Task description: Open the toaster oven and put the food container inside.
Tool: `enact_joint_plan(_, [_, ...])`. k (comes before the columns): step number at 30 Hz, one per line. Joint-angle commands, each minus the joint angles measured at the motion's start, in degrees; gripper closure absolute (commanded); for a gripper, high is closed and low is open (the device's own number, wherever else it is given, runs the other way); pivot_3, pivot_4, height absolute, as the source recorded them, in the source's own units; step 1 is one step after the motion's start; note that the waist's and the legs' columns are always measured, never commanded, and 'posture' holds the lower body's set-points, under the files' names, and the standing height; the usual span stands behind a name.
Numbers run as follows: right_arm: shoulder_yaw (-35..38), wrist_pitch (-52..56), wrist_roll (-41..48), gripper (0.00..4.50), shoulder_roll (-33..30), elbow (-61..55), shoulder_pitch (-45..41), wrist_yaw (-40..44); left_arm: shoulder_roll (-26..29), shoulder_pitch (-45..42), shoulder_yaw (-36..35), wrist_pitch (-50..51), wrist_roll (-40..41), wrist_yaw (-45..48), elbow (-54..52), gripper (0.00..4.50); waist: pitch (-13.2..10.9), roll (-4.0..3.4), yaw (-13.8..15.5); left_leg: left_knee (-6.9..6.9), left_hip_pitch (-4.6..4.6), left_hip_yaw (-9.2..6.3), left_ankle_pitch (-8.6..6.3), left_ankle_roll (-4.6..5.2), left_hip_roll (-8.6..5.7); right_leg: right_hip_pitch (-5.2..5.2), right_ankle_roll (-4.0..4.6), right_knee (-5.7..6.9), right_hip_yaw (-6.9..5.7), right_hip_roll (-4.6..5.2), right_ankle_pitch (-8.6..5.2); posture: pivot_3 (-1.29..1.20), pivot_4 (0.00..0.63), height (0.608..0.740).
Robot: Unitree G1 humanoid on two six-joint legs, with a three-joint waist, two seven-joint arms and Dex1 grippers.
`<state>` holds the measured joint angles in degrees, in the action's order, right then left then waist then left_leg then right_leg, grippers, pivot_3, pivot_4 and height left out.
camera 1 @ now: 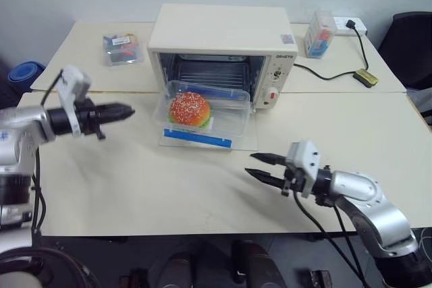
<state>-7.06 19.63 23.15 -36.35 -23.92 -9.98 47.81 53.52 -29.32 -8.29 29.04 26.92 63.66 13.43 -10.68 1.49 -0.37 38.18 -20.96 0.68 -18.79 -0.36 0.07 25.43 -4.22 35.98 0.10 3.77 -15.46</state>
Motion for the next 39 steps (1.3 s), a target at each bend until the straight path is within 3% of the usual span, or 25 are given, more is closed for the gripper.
enact_joint_plan(1, [-2.66,0.54,-1.73,4.05,2.33,1.41,-3.48,-0.46,-1.45,4.07,-0.41,-5.12,0.19,2.28,-7.20,4.50,0.00,0.01,0.43,0.06,-0.13,-0.05,-0.01,0.02,-0.01,0.06,-0.03,-0.01,-0.03,0.03,0.02,0.00,0.150,0.740])
enact_joint_plan(2, [-3.43,0.69,-2.08,4.40,3.46,2.54,-4.63,-0.78,-3.03,5.13,-0.15,-4.09,1.05,1.19,-9.40,4.50,0.01,0.01,0.57,0.08,-0.17,-0.12,-0.02,0.06,-0.06,0.06,-0.04,-0.02,-0.09,0.11,0.02,0.00,0.150,0.740])
enact_joint_plan(3, [-4.01,0.67,-2.08,4.46,4.53,3.60,-5.68,-0.55,-4.69,5.80,0.13,-3.71,1.49,0.05,-11.17,4.50,0.01,0.01,0.67,0.08,-0.20,-0.15,-0.02,0.11,-0.11,0.05,-0.05,-0.03,-0.13,0.18,0.03,0.00,0.150,0.740])
enact_joint_plan(12, [-3.35,-5.35,-8.18,4.46,13.17,21.85,-19.28,-5.33,-21.04,3.17,0.51,-3.62,-0.74,-15.69,-11.85,4.50,0.01,0.01,0.06,0.17,-0.26,-0.11,0.03,0.32,-0.33,0.04,-0.30,0.01,-0.14,0.29,0.17,0.00,0.150,0.740])
enact_joint_plan(23, [-0.82,-18.98,-12.92,4.46,20.28,48.68,-35.90,-7.20,-32.31,-5.87,-0.71,-14.11,-6.56,-31.17,1.23,4.50,0.01,0.01,-0.06,0.14,-0.27,0.00,0.24,-0.04,-0.26,0.05,-0.36,0.07,-0.22,0.14,0.21,0.00,0.150,0.740])
enact_joint_plan(28, [1.91,-25.50,-15.49,4.46,24.05,62.80,-44.01,-13.93,-36.93,-13.16,-0.48,-21.14,-9.00,-34.33,11.71,4.50,0.01,0.01,-0.07,0.17,-0.32,0.02,0.25,-0.06,-0.28,0.05,-0.40,0.06,-0.56,0.19,0.24,0.00,0.150,0.740])
enact_joint_plan(31, [2.04,-25.64,-14.90,4.46,25.39,62.63,-44.04,-11.97,-37.96,-14.58,-1.20,-22.25,-8.67,-34.83,13.38,4.50,0.01,0.01,-0.15,0.12,-0.37,0.02,0.25,-0.06,-0.28,0.06,-0.41,-0.03,-0.60,0.20,0.24,0.00,0.150,0.740])
enact_joint_plan(35, [0.86,-18.93,-11.85,4.46,24.11,50.85,-37.32,-5.33,-34.44,-9.42,-0.85,-18.48,-7.71,-31.76,6.25,4.50,0.01,0.01,-1.29,0.06,-0.40,0.05,0.23,-0.04,-0.28,0.08,-0.41,-0.07,-0.66,0.28,0.24,0.00,0.150,0.740])
enact_joint_plan(39, [1.65,-10.71,-8.03,4.50,19.21,34.50,-28.84,-0.73,-27.85,-0.82,-3.12,-10.35,-1.56,-25.35,-7.26,3.64,0.00,-0.01,-1.60,0.02,-0.40,0.02,0.21,-0.06,-0.22,0.11,-0.41,-0.04,-0.39,0.29,0.24,0.00,0.150,0.740])
